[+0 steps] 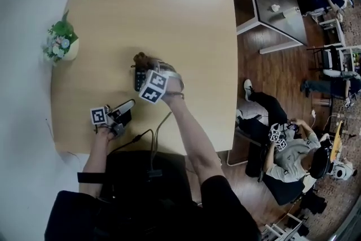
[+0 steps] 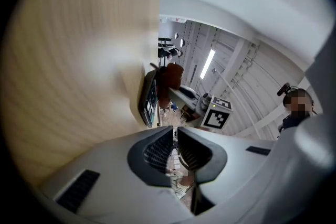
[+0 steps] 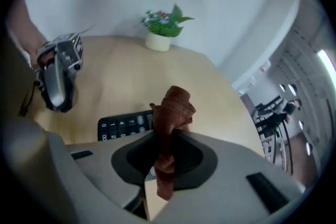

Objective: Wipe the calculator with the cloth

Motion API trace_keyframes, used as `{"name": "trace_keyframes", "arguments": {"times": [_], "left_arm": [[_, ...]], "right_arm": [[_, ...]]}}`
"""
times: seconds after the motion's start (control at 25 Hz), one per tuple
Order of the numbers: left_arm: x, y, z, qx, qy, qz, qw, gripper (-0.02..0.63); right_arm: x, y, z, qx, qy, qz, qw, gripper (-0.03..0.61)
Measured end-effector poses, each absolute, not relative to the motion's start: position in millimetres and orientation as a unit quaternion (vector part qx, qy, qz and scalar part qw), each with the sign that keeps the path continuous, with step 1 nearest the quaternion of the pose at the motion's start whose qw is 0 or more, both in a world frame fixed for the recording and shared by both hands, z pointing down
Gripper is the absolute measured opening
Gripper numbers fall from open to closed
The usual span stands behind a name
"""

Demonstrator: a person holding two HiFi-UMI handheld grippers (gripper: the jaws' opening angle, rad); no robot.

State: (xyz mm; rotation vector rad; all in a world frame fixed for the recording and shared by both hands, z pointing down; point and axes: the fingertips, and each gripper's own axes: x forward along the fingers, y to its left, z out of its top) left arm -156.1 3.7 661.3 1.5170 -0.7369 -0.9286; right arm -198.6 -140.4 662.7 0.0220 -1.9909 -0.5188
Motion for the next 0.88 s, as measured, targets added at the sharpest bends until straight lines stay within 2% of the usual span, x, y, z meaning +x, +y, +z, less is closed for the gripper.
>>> {"name": "trace_keyframes", "arguments": {"times": [0.28, 0.44, 0.6, 0.76, 0.88], "left_arm": [[-164.1, 4.6, 664.1, 0.638, -0.312, -0.406, 0.575, 0.032], [-163.6, 5.1, 665.3, 0.638, -0.312, -0.404, 0.576, 0.032], [-162.7, 4.3, 663.5, 0.646, -0.315, -0.399, 0.57, 0.032], [-160.9, 3.9, 662.3, 0.644, -0.315, -0.402, 0.57, 0.032], [-160.5, 3.1, 662.0, 0.643, -0.315, -0.403, 0.571, 0.032]], "right_arm": [[-173.2, -44.6, 697.7, -0.11, -0.776, -0.254, 0.567, 0.071], [-136.7, 1.5, 705.3, -0.19, -0.754, -0.196, 0.598, 0.071], [-149.9, -42.6, 676.7, -0.122, -0.784, -0.165, 0.586, 0.071], [-191.2, -123.0, 639.8, 0.008, -0.809, -0.218, 0.546, 0.071], [-211.4, -138.7, 647.9, 0.022, -0.798, -0.252, 0.547, 0.071]]}}
